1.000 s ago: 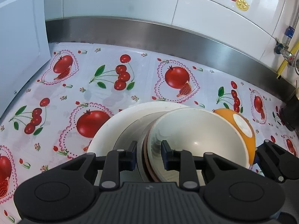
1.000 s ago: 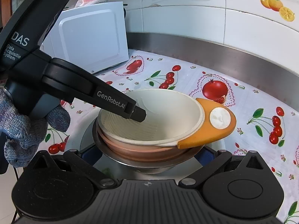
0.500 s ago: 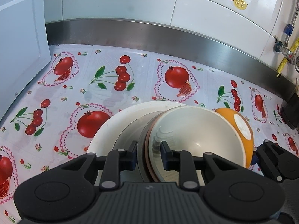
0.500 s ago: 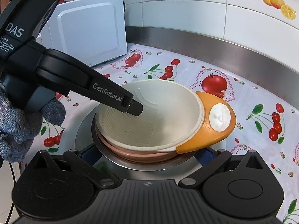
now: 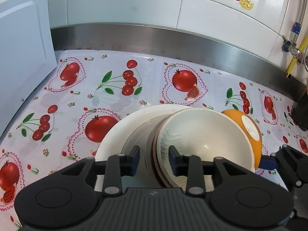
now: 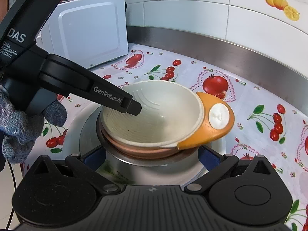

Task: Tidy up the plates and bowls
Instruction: 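Lower the nested bowls onto the plate stack and open both grippers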

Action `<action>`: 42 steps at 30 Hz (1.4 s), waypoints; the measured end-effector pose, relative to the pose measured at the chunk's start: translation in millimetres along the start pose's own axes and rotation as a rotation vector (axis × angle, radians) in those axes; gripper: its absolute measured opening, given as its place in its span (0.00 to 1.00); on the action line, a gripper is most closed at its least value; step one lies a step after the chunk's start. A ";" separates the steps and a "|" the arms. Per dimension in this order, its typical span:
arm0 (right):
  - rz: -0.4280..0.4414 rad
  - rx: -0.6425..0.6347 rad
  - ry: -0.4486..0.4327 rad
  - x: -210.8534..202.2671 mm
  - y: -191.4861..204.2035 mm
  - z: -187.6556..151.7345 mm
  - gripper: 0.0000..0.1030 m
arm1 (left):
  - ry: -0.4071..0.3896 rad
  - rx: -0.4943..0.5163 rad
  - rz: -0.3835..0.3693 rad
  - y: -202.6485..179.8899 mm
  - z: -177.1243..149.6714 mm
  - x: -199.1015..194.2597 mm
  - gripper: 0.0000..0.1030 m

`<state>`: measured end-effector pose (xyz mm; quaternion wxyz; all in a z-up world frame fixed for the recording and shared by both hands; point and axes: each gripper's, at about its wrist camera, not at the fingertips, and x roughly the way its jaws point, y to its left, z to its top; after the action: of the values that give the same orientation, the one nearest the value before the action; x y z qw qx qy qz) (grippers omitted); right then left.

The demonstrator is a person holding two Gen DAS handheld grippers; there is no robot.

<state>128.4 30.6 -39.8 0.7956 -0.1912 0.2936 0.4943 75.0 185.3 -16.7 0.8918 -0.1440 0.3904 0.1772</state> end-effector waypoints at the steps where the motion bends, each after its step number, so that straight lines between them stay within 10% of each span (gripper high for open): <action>1: -0.003 0.003 0.000 -1.3 -0.1 -0.7 0.07 | 0.000 0.001 0.002 -0.1 -0.4 -0.5 1.00; 42: -0.165 0.104 0.038 -48.2 1.9 -12.6 0.07 | -0.084 0.033 -0.027 0.1 -24.0 -54.3 1.00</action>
<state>106.9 -8.5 -17.7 0.8367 -0.1825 0.3173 0.4074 25.1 164.9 8.3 0.9120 -0.1267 0.3536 0.1647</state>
